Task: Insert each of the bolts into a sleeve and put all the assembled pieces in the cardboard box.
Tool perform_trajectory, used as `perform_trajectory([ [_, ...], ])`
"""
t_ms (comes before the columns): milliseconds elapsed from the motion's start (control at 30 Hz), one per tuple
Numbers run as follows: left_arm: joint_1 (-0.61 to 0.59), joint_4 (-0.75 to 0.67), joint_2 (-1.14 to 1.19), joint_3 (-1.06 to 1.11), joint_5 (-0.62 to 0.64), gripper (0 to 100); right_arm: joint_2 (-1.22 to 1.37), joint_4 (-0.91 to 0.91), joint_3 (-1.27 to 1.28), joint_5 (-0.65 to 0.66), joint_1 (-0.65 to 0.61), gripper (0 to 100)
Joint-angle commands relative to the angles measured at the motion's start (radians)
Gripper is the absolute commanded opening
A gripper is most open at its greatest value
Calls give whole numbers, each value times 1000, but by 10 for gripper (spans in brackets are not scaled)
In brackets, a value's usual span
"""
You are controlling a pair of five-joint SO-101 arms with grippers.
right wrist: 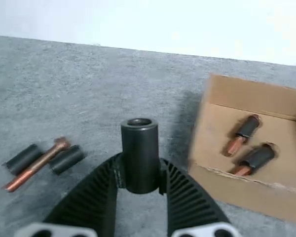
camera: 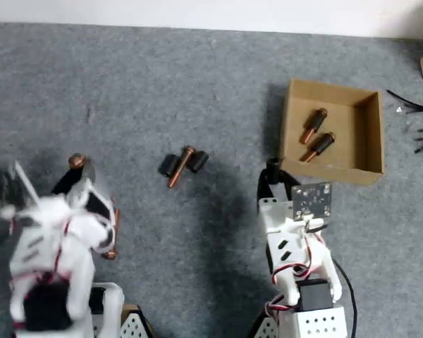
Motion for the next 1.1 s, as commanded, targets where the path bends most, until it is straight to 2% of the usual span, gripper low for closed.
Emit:
perform_trajectory([
  [0,18,-3,-137,50,-8,5,-10,-24,134,12,-56,10],
  [133,21,-8,-81,48,2,5,-13,-24,134,12,-68,6],
  [233,67,-87,-97,59,2,5,-16,-28,133,12,-71,5],
  [333,120,-222,-102,68,2,5,-16,-30,99,12,-131,5],
  [500,193,-522,-102,68,2,5,-16,-30,41,12,-326,5],
  [567,240,-582,-102,68,2,5,-16,-30,36,52,-386,5],
  [667,335,-585,-102,71,2,5,-16,-28,22,175,-449,5],
  [767,410,-588,-102,91,2,5,-16,-28,22,241,-484,5],
  [900,473,-586,-104,176,2,5,-16,-30,1,242,-487,5],
  [1067,484,-632,-105,294,2,5,-16,-30,-33,242,-476,5],
])
